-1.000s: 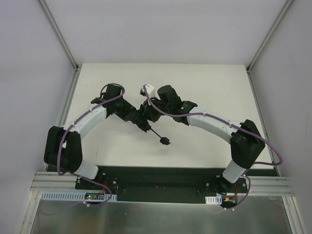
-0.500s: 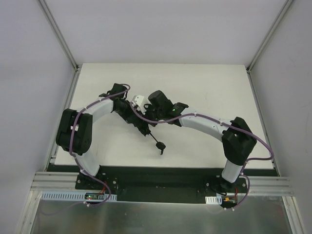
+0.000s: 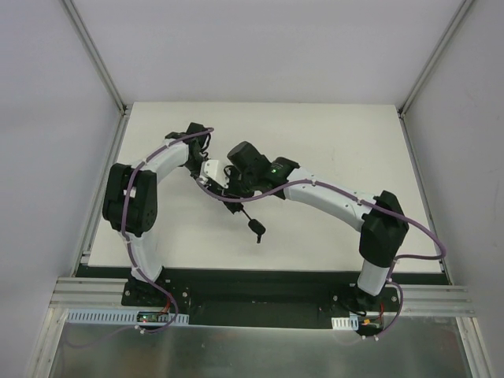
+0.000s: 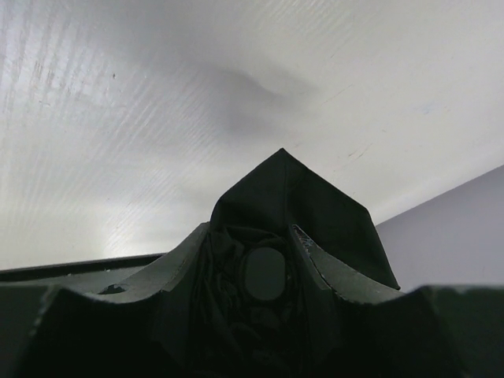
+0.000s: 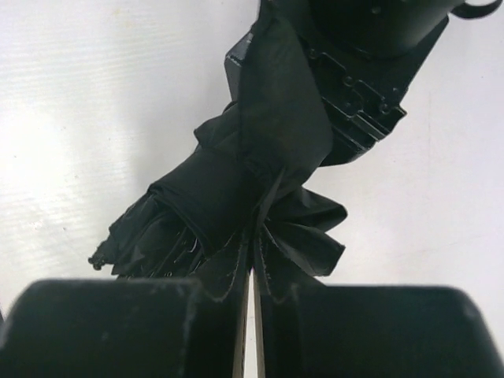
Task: Put away the umbrella
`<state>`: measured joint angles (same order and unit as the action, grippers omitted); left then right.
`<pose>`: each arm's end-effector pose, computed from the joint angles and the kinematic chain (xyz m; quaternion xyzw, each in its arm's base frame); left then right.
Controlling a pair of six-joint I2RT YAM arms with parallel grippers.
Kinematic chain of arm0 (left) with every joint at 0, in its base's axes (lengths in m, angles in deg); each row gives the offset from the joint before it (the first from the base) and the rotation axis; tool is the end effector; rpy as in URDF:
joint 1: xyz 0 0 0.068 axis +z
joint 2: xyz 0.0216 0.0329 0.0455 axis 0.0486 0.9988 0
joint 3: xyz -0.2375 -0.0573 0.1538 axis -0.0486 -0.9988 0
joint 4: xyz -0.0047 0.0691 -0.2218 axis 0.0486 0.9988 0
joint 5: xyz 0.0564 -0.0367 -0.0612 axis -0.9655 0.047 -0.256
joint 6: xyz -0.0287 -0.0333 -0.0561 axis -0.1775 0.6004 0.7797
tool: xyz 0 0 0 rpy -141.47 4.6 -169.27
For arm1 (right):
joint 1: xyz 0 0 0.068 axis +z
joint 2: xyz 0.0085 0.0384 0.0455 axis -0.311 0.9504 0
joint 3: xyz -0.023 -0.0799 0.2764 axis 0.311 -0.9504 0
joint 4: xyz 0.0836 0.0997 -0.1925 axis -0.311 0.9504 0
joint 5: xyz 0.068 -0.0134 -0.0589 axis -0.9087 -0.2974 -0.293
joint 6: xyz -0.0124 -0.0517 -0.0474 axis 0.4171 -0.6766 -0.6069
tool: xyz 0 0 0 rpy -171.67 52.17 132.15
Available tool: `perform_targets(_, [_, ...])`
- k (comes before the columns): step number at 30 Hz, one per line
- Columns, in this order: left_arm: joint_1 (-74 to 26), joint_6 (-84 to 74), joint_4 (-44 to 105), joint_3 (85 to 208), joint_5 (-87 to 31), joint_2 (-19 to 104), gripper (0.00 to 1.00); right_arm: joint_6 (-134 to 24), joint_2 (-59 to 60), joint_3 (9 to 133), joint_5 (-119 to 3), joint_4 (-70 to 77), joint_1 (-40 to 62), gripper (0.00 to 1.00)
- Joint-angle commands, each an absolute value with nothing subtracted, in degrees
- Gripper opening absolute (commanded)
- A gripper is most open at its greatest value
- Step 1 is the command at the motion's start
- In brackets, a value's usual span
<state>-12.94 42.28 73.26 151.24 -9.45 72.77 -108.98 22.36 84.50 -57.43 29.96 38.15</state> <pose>0.3360 -0.1220 0.2120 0.3163 -0.9052 0.2840 0.0040 0.2186 0.3397 0.3083 -0.7271 0.5437 0.0875 0.4100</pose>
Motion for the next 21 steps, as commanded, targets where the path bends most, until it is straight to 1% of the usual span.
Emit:
perform_targets(1, [-14.70, 42.29, 82.77, 162.20, -5.72, 74.66, 0.00, -115.82, 22.34, 89.37, -62.81, 36.42, 42.34, 0.06])
perform_targets(4, [-15.23, 40.26, 91.30, 166.53, -6.18, 76.94, 0.00, -118.11, 23.04, 92.80, -64.31, 40.30, 43.14, 0.06])
perform_targets(8, [-15.58, 38.42, 96.76, 168.46, -7.13, 76.86, 0.00, -121.35, 22.61, 94.74, -69.13, 44.78, 43.84, 0.05])
perform_targets(11, [-16.02, 37.88, 100.46, 170.58, -9.60, 76.16, 0.00, -121.81, 21.81, 93.95, -68.70, 43.82, 44.89, 0.05])
perform_targets(13, [-16.37, 38.06, 100.55, 171.01, -10.30, 75.37, 0.00, -121.81, 21.72, 94.39, -69.14, 44.17, 44.81, 0.09])
perform_targets(14, [-16.72, 37.89, 100.64, 171.54, -11.44, 74.93, 0.00, -121.89, 21.64, 94.22, -69.15, 44.18, 44.72, 0.20])
perform_targets(15, [-17.07, 37.19, 100.55, 172.07, -11.62, 74.84, 0.00, -121.98, 21.55, 94.13, -69.23, 44.18, 44.89, 0.27])
perform_targets(16, [-17.60, 36.83, 100.64, 172.68, -11.80, 74.75, 0.00, -121.98, 21.29, 93.69, -69.06, 43.74, 44.90, 0.30])
perform_targets(18, [-18.13, 36.92, 99.86, 172.95, -13.02, 73.70, 0.00, -120.50, 20.32, 92.90, -68.45, 42.43, 44.81, 0.31])
perform_targets(21, [-18.48, 37.61, 92.49, 168.14, -12.94, 69.49, 0.00, -114.80, 18.13, 92.37, -70.28, 38.92, 43.06, 0.31])
